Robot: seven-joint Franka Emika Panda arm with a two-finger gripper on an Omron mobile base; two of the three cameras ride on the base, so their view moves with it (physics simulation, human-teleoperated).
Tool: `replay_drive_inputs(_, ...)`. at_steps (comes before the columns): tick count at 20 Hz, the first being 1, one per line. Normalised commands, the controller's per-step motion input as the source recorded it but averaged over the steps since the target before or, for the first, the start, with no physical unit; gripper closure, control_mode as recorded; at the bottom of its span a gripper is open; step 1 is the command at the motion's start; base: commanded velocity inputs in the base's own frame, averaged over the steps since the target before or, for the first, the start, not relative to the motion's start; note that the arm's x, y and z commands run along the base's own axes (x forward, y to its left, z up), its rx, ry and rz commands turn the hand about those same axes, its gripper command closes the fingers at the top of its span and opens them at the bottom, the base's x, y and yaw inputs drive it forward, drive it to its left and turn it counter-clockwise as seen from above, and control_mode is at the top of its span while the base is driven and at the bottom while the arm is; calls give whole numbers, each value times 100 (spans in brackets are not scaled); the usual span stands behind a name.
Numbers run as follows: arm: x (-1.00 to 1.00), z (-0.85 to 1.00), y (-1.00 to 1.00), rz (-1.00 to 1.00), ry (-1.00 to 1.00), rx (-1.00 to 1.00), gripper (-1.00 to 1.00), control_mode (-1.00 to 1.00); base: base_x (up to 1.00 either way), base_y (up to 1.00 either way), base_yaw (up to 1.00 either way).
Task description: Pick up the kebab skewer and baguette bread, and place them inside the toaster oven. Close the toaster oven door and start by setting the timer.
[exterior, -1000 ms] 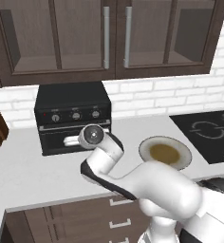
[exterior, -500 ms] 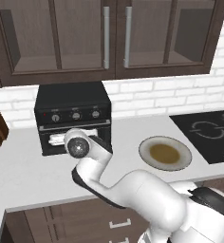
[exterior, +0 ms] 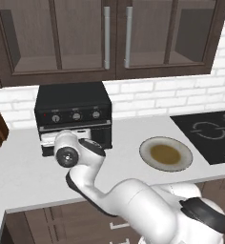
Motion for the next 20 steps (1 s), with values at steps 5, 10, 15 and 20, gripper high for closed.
replay_drive_inputs(5,0,7,0,0,-10,0,-100,-100,0,0,0)
replay_drive_inputs(10,7,7,6,0,-6,0,-100,-100,0,0,0)
replay_drive_inputs(15,7,0,1,0,-11,0,-100,-100,0,0,0)
replay_drive_inputs(20,6,0,0,0,-13,0,-100,-100,0,0,0)
